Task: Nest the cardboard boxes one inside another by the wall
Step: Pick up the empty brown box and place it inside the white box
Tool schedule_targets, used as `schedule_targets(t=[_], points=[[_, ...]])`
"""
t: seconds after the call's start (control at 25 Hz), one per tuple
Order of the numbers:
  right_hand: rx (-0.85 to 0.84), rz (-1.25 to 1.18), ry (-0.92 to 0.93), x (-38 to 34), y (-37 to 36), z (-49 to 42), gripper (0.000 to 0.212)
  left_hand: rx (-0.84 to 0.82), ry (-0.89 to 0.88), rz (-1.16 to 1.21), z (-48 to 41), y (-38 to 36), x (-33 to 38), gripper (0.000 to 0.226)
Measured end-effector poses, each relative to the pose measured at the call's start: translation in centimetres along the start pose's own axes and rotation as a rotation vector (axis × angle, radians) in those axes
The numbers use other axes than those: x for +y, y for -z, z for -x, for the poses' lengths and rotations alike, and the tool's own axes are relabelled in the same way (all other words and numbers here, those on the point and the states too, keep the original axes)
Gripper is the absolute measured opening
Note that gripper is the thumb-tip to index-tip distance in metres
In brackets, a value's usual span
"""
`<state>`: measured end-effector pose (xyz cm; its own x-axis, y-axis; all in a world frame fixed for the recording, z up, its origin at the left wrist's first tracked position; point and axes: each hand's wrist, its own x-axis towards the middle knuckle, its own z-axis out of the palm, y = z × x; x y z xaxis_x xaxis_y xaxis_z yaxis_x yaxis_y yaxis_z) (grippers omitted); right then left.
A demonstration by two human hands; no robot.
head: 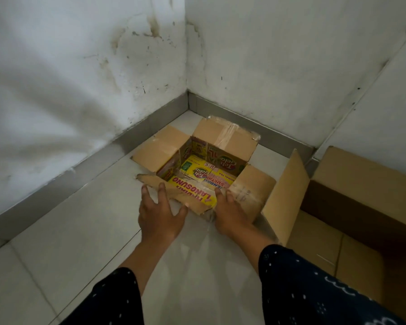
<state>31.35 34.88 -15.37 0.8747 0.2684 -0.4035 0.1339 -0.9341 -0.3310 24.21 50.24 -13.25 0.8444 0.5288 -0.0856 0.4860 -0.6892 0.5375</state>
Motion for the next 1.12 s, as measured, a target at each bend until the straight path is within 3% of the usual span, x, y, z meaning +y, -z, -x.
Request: schedule_targets(t=[0.2,0.36,0.52,0.76,0.92,1.12], points=[[0.21,-0.193,0.256,-2.6,4.8,7.9,0.078,0.117,-0.368,-0.454,3.0,3.3,2.6,0.081],[0.437,-0.174,0.315,4.0,10.9,14.3,0.073,0.073,-0.487,-0.481,7.5,2.5,9.0,0.084],[0.534,-0.078,0.086,16.5,14.7,22.0,0.07,0.046,-0.589,-0.46,13.9,-0.5,16.2,0.082],[0.52,-0.005,-0.253,31.8,15.5,31.3,0.067,-0.057,-0.638,-0.392,21.1,-5.3,22.8,0.076],[0.444,-0.109,-0.386,34.9,14.2,31.6,0.065,-0.117,-0.564,-0.439,20.2,-6.7,23.3,0.077],[0.371,-0.151,-0.595,33.5,12.7,27.2,0.085,-0.131,-0.427,-0.478,14.1,-6.7,22.4,0.082]])
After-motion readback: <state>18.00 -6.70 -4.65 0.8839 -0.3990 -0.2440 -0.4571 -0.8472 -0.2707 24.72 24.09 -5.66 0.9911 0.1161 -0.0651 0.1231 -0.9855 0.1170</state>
